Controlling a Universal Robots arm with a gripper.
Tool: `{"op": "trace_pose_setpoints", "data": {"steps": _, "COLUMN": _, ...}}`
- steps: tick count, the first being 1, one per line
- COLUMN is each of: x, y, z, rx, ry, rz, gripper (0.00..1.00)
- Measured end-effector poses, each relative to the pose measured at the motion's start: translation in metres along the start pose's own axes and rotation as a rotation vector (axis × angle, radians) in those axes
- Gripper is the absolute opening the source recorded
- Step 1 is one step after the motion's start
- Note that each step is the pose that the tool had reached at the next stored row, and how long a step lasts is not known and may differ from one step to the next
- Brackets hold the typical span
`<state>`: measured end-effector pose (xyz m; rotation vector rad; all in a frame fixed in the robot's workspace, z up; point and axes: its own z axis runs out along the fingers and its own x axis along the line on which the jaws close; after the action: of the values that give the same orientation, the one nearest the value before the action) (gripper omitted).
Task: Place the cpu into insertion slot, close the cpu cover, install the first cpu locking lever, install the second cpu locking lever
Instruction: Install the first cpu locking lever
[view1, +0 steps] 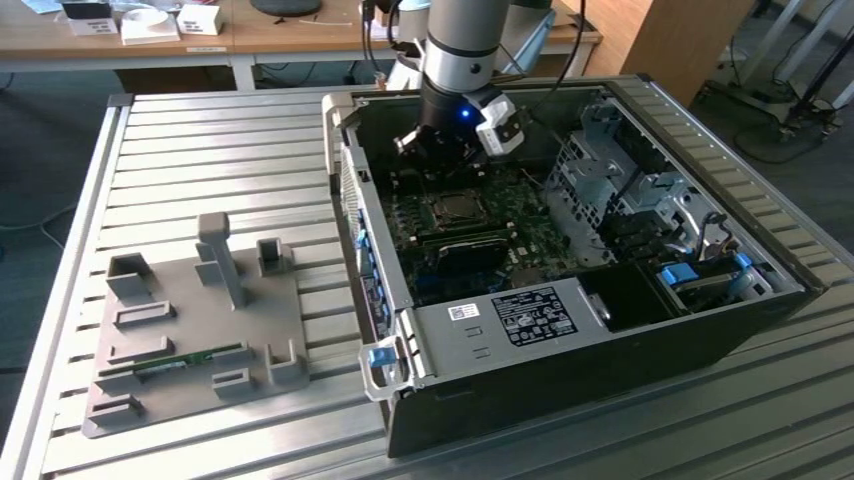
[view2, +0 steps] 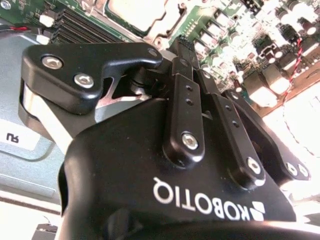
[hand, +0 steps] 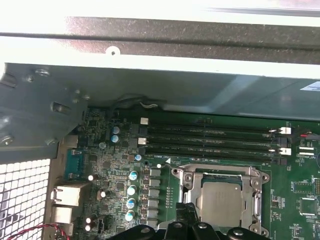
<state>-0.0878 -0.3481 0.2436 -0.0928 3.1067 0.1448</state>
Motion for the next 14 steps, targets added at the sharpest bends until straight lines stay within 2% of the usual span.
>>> {"op": "trace_pose_setpoints", "data": {"steps": 9, "x": 0.0128, "y": 0.0007, "z": 0.0003, "rx": -0.0002, "ry": -0.0002, "rz": 0.000, "gripper": 0.11}}
{"op": "trace_pose_setpoints", "data": {"steps": 14, "x": 0.0175, "y": 0.0010, "z": 0.0006, "rx": -0.0001, "ry": -0.0001, "rz": 0.000, "gripper": 0.11}}
